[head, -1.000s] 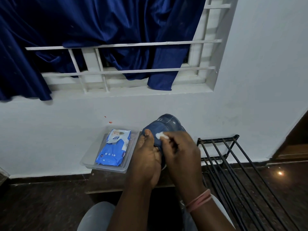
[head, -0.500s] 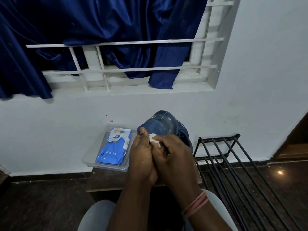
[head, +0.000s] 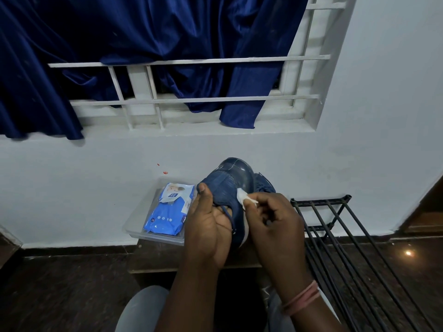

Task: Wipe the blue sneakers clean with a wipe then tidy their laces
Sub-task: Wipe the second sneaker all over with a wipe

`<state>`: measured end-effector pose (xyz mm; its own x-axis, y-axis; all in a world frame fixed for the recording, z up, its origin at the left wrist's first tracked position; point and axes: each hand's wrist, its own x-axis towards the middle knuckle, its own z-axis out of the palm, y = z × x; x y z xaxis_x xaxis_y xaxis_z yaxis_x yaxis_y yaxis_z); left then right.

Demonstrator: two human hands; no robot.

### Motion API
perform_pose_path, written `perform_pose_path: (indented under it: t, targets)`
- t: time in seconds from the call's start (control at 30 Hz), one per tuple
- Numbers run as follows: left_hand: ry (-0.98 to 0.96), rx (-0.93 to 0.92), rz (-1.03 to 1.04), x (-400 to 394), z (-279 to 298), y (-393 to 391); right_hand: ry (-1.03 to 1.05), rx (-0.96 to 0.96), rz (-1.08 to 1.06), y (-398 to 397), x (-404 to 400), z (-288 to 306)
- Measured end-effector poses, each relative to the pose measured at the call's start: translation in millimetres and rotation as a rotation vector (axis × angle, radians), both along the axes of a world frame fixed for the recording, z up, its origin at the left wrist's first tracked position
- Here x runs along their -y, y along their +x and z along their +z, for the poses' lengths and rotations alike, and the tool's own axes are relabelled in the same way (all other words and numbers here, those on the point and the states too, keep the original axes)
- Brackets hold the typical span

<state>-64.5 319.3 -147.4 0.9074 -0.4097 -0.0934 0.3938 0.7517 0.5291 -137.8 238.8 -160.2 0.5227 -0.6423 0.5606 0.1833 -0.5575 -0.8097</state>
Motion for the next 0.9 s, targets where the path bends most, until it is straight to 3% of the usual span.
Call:
perform_pose_path:
  t: [0.07,0.17,0.33,0.5,0.6,0.77,0.9]
  targets:
    - [-0.062,0.027,-0.024,-0.2,-4.3,2.6,-0.091,-0.023,0.028,3.7,-0.6,0.9]
    - [0.046,0.066,-0.019,-2.1,-4.8,1.6,-0.257,-0.072,0.026,14.7,-4.0,3.2]
    - [0.095,0.104,-0.007,-1.1,-3.7,-0.7,-0.304,-0.122,0.001,31.0,2.1,24.1]
    - [0.066,-0.001,0.046,-9.5,3.7,7.0,0.142,0.011,0.024,16.9,11.3,8.0]
    - [0.021,-0.095,0.134,-24.9,2.6,17.9,0.290,-0.042,-0.003,5.1,19.5,-18.2]
    - [-0.059,-0.196,0.213,-42.5,-11.0,33.4,0.383,-0.159,0.070,-1.6,13.3,-46.0]
    - [-0.029,-0.212,0.226,-41.7,-13.1,29.6,0.344,-0.201,0.108,12.8,-10.5,-53.8]
